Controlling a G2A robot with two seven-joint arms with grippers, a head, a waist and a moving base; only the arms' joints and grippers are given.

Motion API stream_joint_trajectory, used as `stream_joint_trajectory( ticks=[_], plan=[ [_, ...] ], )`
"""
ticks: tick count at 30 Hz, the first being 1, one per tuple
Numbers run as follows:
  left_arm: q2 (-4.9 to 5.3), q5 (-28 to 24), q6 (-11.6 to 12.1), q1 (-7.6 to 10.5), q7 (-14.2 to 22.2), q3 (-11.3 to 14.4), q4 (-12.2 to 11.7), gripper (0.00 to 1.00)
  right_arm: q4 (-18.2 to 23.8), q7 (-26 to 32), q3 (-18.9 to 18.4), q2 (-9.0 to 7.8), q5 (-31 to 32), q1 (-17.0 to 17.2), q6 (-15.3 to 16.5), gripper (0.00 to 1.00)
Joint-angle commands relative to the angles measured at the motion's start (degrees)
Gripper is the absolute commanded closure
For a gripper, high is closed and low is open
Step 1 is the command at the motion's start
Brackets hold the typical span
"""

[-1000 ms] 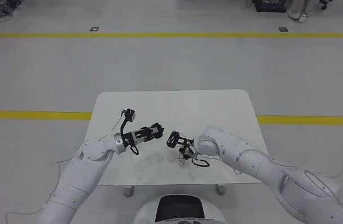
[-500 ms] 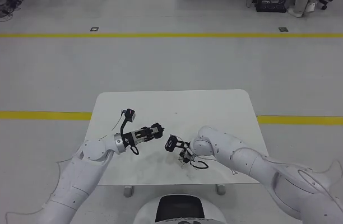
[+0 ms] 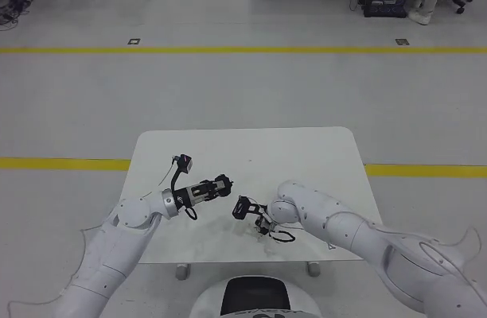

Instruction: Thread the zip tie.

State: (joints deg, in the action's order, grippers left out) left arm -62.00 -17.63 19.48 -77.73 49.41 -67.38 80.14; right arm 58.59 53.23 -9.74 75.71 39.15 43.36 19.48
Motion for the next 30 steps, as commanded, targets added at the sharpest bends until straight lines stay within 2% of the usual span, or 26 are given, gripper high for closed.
stream_joint_trajectory(
  ticks=[1, 12, 19, 26, 30],
  plan=[
    [0.00, 0.00, 0.00, 0.00, 0.00, 0.00, 0.00, 1.00, -0.11, -0.39, 0.00, 0.06, 0.73, 0.12, 0.00, 0.75],
    [0.00, 0.00, 0.00, 0.00, 0.00, 0.00, 0.00, 1.00, -0.51, -1.23, 0.00, 0.49, 1.69, 0.06, 0.00, 0.70],
    [0.00, 0.00, 0.00, 0.00, 0.00, 0.00, 0.00, 1.00, -1.34, -1.38, 0.00, 0.97, 2.17, 0.11, 0.00, 0.75],
    [0.00, 0.00, 0.00, 0.00, 0.00, 0.00, 0.00, 1.00, -2.27, -1.41, 0.00, 1.53, 2.46, 0.32, 0.00, 0.75],
    [0.00, 0.00, 0.00, 0.00, 0.00, 0.00, 0.00, 1.00, -2.87, -1.61, 0.00, 1.81, 2.49, 0.35, 0.00, 0.80]
  ],
)
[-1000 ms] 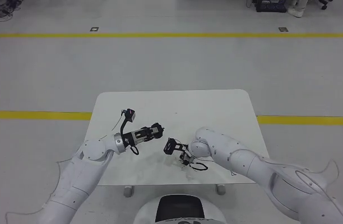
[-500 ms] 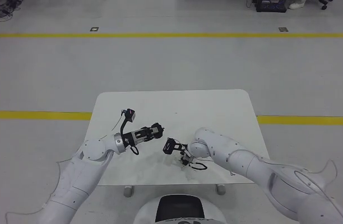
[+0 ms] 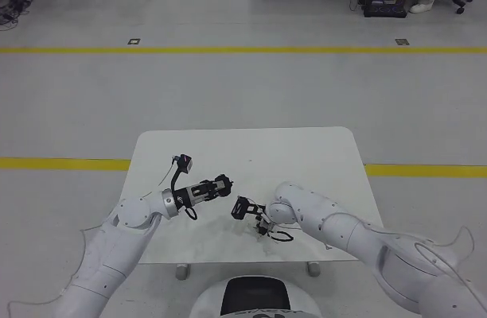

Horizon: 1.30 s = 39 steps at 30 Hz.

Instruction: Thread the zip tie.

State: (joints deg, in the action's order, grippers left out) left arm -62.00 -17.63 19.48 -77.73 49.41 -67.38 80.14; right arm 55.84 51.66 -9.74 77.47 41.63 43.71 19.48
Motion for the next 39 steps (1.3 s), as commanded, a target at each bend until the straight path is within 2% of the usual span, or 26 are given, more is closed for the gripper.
stream_joint_trajectory(
  ticks=[1, 4, 9, 16, 21, 31, 35, 39],
  plan=[
    [0.00, 0.00, 0.00, 0.00, 0.00, 0.00, 0.00, 1.00, -0.28, -0.07, 0.00, 0.13, 0.03, -0.02, 0.00, 0.81],
    [0.00, 0.00, 0.00, 0.00, 0.00, 0.00, 0.00, 1.00, -0.54, -0.16, 0.00, 0.28, 0.13, -0.04, 0.00, 0.85],
    [0.00, 0.00, 0.00, 0.00, 0.00, 0.00, 0.00, 1.00, -0.91, -0.28, 0.00, 0.48, 0.39, -0.04, 0.00, 1.00],
    [0.00, 0.00, 0.00, 0.00, 0.00, 0.00, 0.00, 1.00, -0.67, -0.97, 0.00, 0.27, 0.69, -0.07, 0.00, 1.00],
    [0.00, 0.00, 0.00, 0.00, 0.00, 0.00, 0.00, 1.00, 0.97, -1.72, 0.00, -0.78, 0.89, -0.28, 0.00, 1.00],
    [0.00, 0.00, 0.00, 0.00, 0.00, 0.00, 0.00, 1.00, 6.41, -3.97, 0.00, -4.68, 0.72, -0.55, 0.00, 1.00],
    [0.00, 0.00, 0.00, 0.00, 0.00, 0.00, 0.00, 1.00, 9.05, -6.30, -0.23, -6.95, 0.09, -0.45, 0.00, 1.00],
    [0.00, 0.00, 0.00, 0.00, 0.00, 0.00, 0.00, 1.00, 12.70, -9.00, -1.02, -10.04, -0.03, 0.26, 0.00, 1.00]
  ],
)
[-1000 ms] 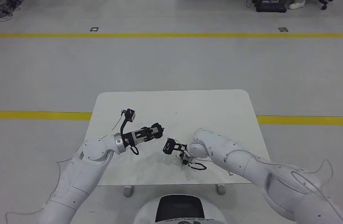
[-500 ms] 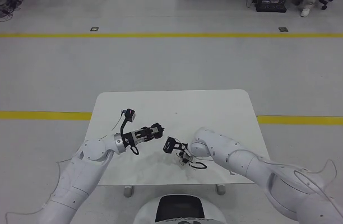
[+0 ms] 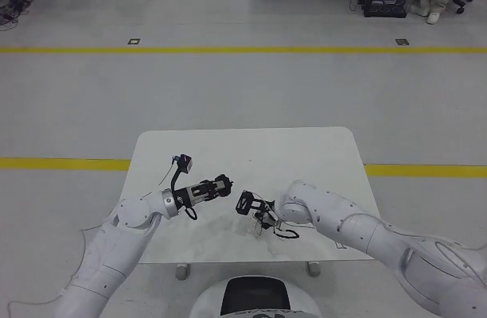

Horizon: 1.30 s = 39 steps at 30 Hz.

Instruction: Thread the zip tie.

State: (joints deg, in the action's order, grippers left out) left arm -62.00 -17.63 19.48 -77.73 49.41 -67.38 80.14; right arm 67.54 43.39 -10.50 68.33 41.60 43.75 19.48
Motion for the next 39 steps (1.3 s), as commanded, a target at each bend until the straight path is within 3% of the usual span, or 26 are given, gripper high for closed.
stream_joint_trajectory(
  ticks=[1, 8, 17, 26, 31, 39],
  plan=[
    [0.00, 0.00, 0.00, 0.00, 0.00, 0.00, 0.00, 1.00, 1.79, -1.18, -0.46, -1.61, 0.07, 0.42, 0.00, 1.00],
    [0.00, 0.00, 0.00, 0.00, 0.00, 0.00, 0.00, 1.00, 8.10, -6.64, -3.00, -7.08, 0.64, 2.90, 0.00, 1.00],
    [0.00, 0.00, 0.00, 0.00, 0.00, 0.00, 0.00, 1.00, 13.25, -20.62, -9.30, -13.90, -1.47, 8.78, 0.00, 1.00],
    [0.00, 0.00, 0.00, 0.00, 0.00, 0.00, 0.00, 1.00, 13.57, -20.42, -9.62, -14.19, -1.55, 8.97, 0.00, 1.00],
    [0.00, 0.00, 0.00, 0.00, 0.00, 0.00, 0.00, 1.00, 14.96, -31.81, -12.46, -15.16, -2.40, 12.41, 0.00, 1.00],
    [0.00, 0.00, 0.00, 0.00, 0.00, 0.00, 0.00, 1.00, 18.60, -57.97, -14.43, -20.19, 2.08, 21.78, 0.00, 1.00]
  ],
)
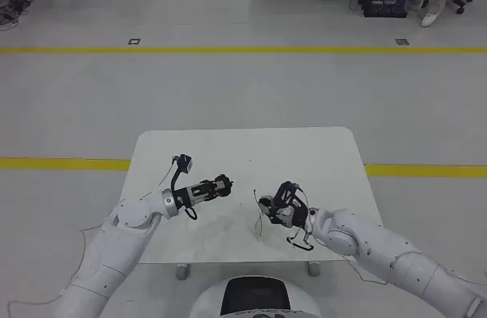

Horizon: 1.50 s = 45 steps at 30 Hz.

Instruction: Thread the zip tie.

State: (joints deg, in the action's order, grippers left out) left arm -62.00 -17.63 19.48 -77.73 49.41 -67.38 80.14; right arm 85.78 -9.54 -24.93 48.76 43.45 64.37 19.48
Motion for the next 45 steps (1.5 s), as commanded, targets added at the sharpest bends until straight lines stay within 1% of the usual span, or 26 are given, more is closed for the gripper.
stream_joint_trajectory(
  ticks=[1, 2, 4, 5, 18, 19, 20, 21, 22, 24, 26, 28, 29, 33, 36, 38, 40, 42, 43, 45],
  plan=[
    [0.00, 0.00, 0.00, 0.00, 0.00, 0.00, 0.00, 1.00, 0.51, -8.32, 0.00, -1.14, 0.05, 2.08, 0.00, 1.00],
    [0.00, 0.00, 0.00, 0.00, 0.00, 0.00, 0.00, 1.00, 0.42, -12.01, 0.01, -1.75, 0.79, 2.82, 0.00, 1.00],
    [0.00, 0.00, 0.00, 0.00, 0.00, 0.00, 0.00, 1.00, 0.51, -15.62, 0.45, -2.42, 2.20, 3.41, 0.00, 1.00],
    [0.00, 0.00, 0.00, 0.00, 0.00, 0.00, 0.00, 1.00, 0.77, -17.81, 0.91, -2.69, 1.81, 3.69, 0.00, 1.00],
    [0.00, 0.00, 0.00, 0.00, 0.00, 0.00, 0.00, 1.00, 0.77, -17.81, 0.91, -2.69, 1.81, 3.69, 0.00, 1.00],
    [-0.02, -0.02, 0.00, 0.00, -0.27, 0.04, 0.24, 1.00, 1.04, -18.15, 0.68, -2.61, 1.52, 3.84, -0.33, 1.00],
    [-0.07, -0.12, 0.00, -0.24, -1.09, 0.27, 1.33, 1.00, 1.33, -19.01, 0.34, -2.45, 1.01, 4.29, -0.63, 1.00],
    [-0.10, -0.62, 0.00, -0.72, -1.45, 0.47, 2.77, 1.00, 1.60, -20.53, -0.03, -2.29, 1.07, 4.67, -0.73, 1.00],
    [-0.07, -1.20, 0.00, -1.69, -1.75, 0.50, 4.58, 1.00, 1.55, -23.64, -0.48, -2.07, 1.55, 5.44, -1.15, 1.00],
    [0.09, -0.42, 0.00, -3.29, -2.61, 0.22, 6.75, 1.00, 0.99, -27.76, -0.86, -1.72, 3.40, 6.48, -1.84, 1.00],
    [0.24, 1.14, 0.00, -5.69, -4.71, -0.24, 9.38, 1.00, 0.21, -33.32, -1.02, -1.13, 5.73, 7.73, -2.64, 1.00],
    [0.35, 2.32, 0.00, -7.75, -6.47, -0.73, 11.24, 1.00, -0.87, -36.98, -0.92, -0.45, 7.21, 8.42, -2.71, 1.00],
    [0.41, 2.94, 0.00, -9.14, -7.50, -1.01, 12.32, 1.00, -1.68, -39.43, -0.83, 0.10, 8.05, 8.71, -2.80, 1.00],
    [0.50, 3.44, 0.00, -12.26, -9.00, -1.89, 14.56, 1.00, -4.42, -44.55, -0.47, 2.13, 10.08, 8.82, -3.54, 1.00],
    [0.39, 3.68, 0.00, -13.49, -10.36, -2.23, 14.91, 1.00, -6.19, -47.63, -0.46, 3.73, 10.82, 8.64, -4.67, 1.00],
    [0.27, 3.64, 0.00, -13.65, -10.64, -2.15, 14.64, 1.00, -7.23, -48.92, -0.46, 4.66, 10.87, 8.46, -4.67, 1.00],
    [0.03, 3.06, 0.00, -13.63, -10.61, -1.54, 14.07, 1.00, -8.33, -50.01, -0.48, 5.72, 11.07, 8.18, -4.97, 1.00],
    [-0.25, 2.82, 0.00, -13.32, -11.22, -0.93, 13.32, 1.00, -9.60, -49.19, -0.23, 6.56, 10.96, 7.83, -3.57, 1.00],
    [-0.40, 3.81, 0.00, -12.81, -12.25, -0.86, 13.72, 1.00, -9.60, -49.19, -0.23, 6.56, 10.96, 7.83, -3.57, 1.00],
    [-0.40, 3.81, 0.00, -12.81, -12.25, -0.86, 13.72, 1.00, -9.60, -49.19, -0.23, 6.56, 10.96, 7.83, -3.57, 1.00]
  ],
)
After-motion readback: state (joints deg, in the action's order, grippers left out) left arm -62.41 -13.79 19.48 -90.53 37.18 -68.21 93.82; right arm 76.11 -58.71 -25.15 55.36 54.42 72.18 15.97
